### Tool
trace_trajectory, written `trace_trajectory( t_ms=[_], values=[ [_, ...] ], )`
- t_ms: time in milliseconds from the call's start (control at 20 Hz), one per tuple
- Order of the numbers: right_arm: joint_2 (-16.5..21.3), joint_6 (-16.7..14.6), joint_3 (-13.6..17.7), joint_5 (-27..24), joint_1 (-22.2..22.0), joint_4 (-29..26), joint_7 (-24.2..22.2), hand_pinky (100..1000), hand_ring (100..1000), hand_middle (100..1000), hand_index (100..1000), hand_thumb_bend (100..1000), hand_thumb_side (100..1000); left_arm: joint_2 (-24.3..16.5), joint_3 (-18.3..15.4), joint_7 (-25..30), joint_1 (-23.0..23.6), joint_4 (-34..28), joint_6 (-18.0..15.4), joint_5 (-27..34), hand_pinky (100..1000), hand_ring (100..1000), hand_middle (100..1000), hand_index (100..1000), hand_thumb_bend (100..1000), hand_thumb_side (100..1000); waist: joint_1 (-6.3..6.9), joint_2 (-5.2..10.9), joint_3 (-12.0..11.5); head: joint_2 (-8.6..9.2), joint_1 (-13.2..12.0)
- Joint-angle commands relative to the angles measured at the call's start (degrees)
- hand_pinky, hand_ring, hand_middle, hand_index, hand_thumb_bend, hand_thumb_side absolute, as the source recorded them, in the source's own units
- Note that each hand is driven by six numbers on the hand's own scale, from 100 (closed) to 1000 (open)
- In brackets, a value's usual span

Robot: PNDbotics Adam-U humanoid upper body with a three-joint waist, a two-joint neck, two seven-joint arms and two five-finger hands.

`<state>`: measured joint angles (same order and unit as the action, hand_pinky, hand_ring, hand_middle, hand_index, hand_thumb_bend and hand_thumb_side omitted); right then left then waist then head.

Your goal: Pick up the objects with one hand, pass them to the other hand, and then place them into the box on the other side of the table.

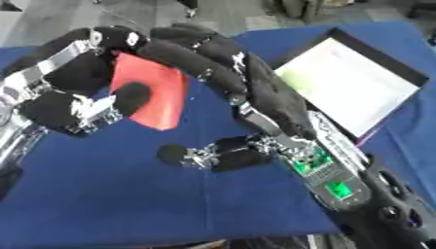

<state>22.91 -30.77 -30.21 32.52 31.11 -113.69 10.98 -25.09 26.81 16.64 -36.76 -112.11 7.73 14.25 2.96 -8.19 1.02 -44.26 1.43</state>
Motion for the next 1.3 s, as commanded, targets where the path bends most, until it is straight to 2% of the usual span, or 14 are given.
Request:
trace_trajectory(
  t_ms=[50, 450, 700, 850, 900, 1050, 1200, 1300],
  values=[
    [0.13, 1.05, 0.79, 0.34, 1.01, -0.90, 1.22, 923, 898, 800, 1000, 455, 100, 0.32, 0.04, 0.25, -0.91, -0.30, 0.22, 0.41, 741, 505, 467, 566, 100, 438, -0.19, 0.64, -0.12, 0.14, 0.21],
    [0.00, 4.21, 0.58, 1.43, 0.89, -0.90, 2.32, 881, 861, 722, 1000, 317, 100, 1.48, 0.98, 1.15, -1.20, -0.25, 0.55, 0.76, 742, 506, 467, 566, 100, 441, -0.28, 0.70, -0.10, 0.14, 0.37],
    [-0.07, 6.16, 0.63, 1.15, 0.87, -0.90, 4.56, 829, 796, 596, 1000, 179, 100, 1.72, 1.42, 1.71, -1.26, -0.53, 0.82, 0.61, 744, 509, 469, 568, 100, 441, -0.25, 0.70, -0.02, 0.14, 0.34],
    [-0.02, 6.95, 0.59, 0.91, 0.90, -0.90, 6.39, 826, 791, 591, 994, 169, 100, 1.85, 1.52, 1.87, -1.25, -0.42, 0.84, 0.45, 744, 509, 469, 568, 100, 442, -0.23, 0.69, 0.01, 0.14, 0.33],
    [-0.17, 7.50, 0.83, 0.46, 0.82, -0.90, 7.57, 787, 732, 528, 886, 100, 100, 1.88, 1.57, 2.00, -1.26, -0.38, 0.83, 0.39, 748, 520, 481, 581, 100, 448, -0.23, 0.68, 0.06, 0.14, 0.31],
    [-0.24, 9.47, 1.42, -1.46, 0.79, -0.90, 13.41, 743, 650, 443, 735, 100, 100, 1.95, 1.66, 2.74, -1.25, -0.22, 0.62, -0.01, 754, 535, 498, 599, 100, 461, -0.23, 0.65, 0.18, 0.14, 0.29],
    [-0.36, 10.21, 1.65, -2.46, 0.62, -0.90, 17.44, 726, 610, 392, 664, 100, 100, 1.96, 1.72, 3.58, -1.14, -0.04, 0.37, -0.43, 760, 555, 524, 629, 100, 503, -0.20, 0.62, 0.26, 0.14, 0.21],
    [-0.43, 10.24, 1.84, -2.87, 0.44, -0.90, 19.09, 723, 606, 384, 652, 100, 100, 1.97, 1.73, 4.36, -1.05, 0.03, 0.14, -0.71, 764, 569, 539, 648, 100, 534, -0.20, 0.60, 0.31, 0.14, 0.20]
  ],
)
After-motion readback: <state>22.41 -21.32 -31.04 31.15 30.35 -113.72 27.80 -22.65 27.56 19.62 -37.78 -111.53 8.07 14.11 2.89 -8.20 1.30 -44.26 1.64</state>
